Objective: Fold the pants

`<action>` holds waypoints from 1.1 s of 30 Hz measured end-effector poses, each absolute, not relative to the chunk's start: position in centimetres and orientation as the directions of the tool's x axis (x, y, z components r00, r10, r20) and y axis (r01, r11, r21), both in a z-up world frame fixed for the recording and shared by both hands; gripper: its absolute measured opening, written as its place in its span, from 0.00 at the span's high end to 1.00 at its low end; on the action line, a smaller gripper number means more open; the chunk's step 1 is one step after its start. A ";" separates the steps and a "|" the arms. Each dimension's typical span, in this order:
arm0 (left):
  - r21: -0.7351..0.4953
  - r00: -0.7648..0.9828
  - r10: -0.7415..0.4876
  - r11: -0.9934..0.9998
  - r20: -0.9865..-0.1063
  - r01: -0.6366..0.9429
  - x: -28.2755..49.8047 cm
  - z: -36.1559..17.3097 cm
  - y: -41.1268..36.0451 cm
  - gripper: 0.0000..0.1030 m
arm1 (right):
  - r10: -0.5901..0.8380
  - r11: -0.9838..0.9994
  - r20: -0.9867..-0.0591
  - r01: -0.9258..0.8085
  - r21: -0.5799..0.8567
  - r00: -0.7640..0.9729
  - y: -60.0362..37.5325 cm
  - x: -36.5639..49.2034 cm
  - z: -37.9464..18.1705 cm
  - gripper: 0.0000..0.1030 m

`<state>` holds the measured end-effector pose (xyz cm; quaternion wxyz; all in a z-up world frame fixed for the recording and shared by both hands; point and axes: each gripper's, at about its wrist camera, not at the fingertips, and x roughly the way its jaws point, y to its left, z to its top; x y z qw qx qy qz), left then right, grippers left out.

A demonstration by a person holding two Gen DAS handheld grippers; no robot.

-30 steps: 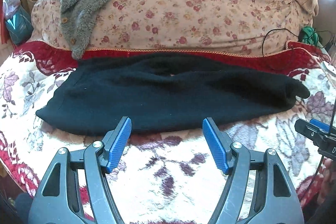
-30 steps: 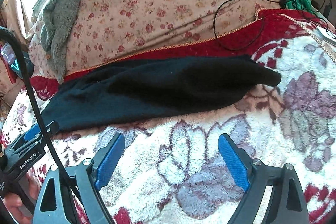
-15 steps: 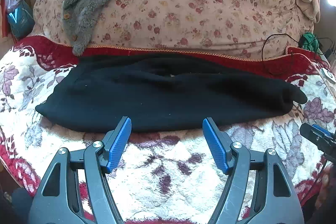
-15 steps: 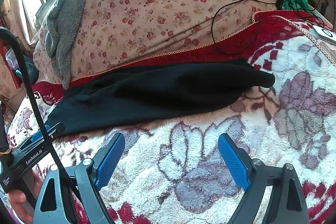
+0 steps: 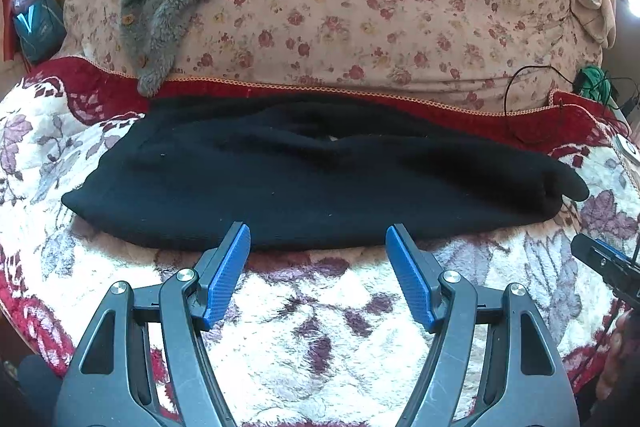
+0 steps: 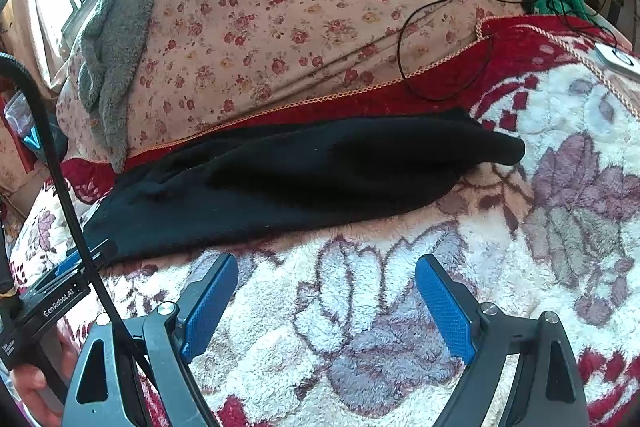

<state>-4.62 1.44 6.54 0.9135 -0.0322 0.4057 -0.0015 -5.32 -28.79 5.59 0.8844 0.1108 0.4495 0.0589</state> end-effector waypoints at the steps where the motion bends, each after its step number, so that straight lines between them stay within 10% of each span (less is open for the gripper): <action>1: -0.064 0.669 -0.030 0.998 -0.742 -0.026 -4.6 6.5 1.7 0.31 | 0.202 0.968 -0.782 0.001 0.250 0.589 -29.0 -5.3 5.3 0.13; 33: -0.278 0.635 -0.096 0.941 -0.767 -0.194 -1.7 1.2 12.2 0.31 | 0.473 0.796 -0.643 0.021 0.605 0.602 -33.8 0.2 -1.2 0.20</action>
